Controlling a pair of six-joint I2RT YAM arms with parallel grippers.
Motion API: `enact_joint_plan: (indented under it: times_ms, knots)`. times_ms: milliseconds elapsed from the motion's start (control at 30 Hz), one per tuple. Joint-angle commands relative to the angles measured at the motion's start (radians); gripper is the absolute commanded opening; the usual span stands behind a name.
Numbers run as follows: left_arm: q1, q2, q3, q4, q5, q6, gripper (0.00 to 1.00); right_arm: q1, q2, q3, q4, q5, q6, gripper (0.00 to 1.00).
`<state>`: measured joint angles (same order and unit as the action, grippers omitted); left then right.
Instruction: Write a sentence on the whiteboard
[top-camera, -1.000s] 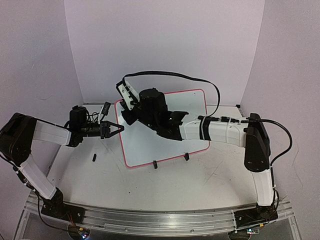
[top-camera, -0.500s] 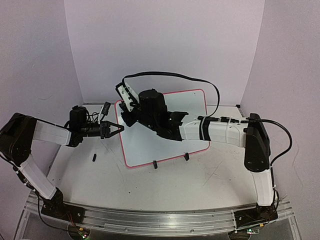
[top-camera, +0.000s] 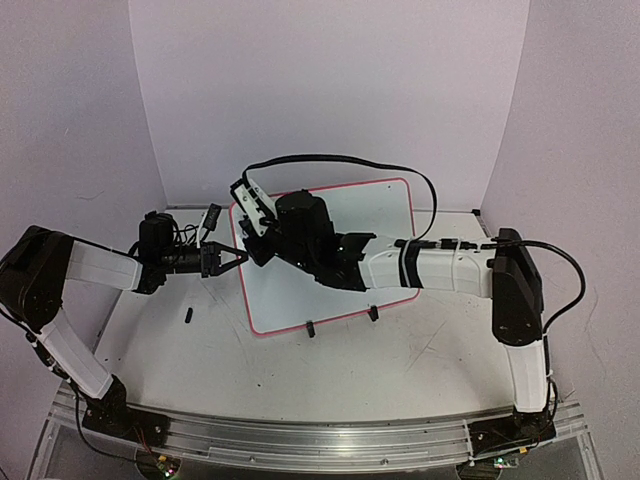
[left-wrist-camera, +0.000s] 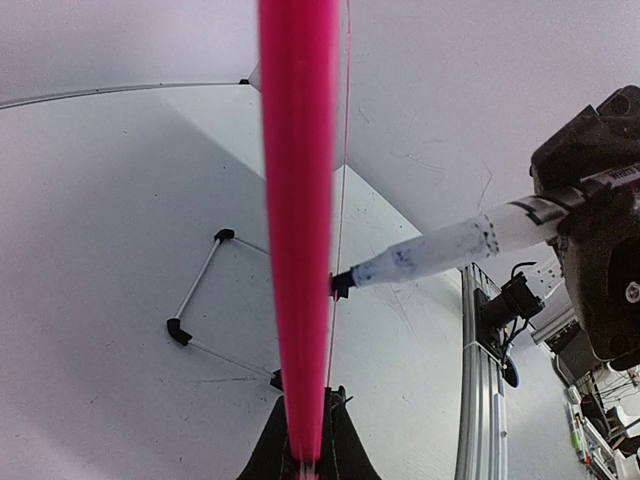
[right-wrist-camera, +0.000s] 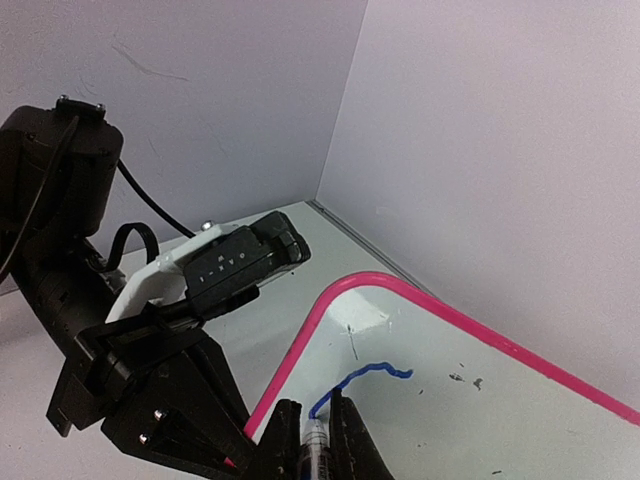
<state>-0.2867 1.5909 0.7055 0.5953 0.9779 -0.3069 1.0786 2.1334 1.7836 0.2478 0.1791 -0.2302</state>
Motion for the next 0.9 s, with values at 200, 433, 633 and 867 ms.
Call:
enact_joint_plan:
  times_ms: [200,433,633,867]
  knots:
    - [0.006,0.005,0.005,0.0,-0.067,0.029,0.0,-0.009,-0.086,-0.079,0.048,0.098,0.003,0.0]
    - [0.006,0.009,0.006,0.0,-0.067,0.028,0.0,-0.008,-0.11,-0.125,0.058,0.112,0.016,0.0]
    - [0.005,0.01,0.012,0.0,-0.064,0.028,0.0,-0.007,-0.128,-0.153,0.062,0.079,0.038,0.0]
    - [0.006,0.009,0.012,0.0,-0.064,0.025,0.0,0.01,-0.121,-0.152,0.062,0.068,0.043,0.0]
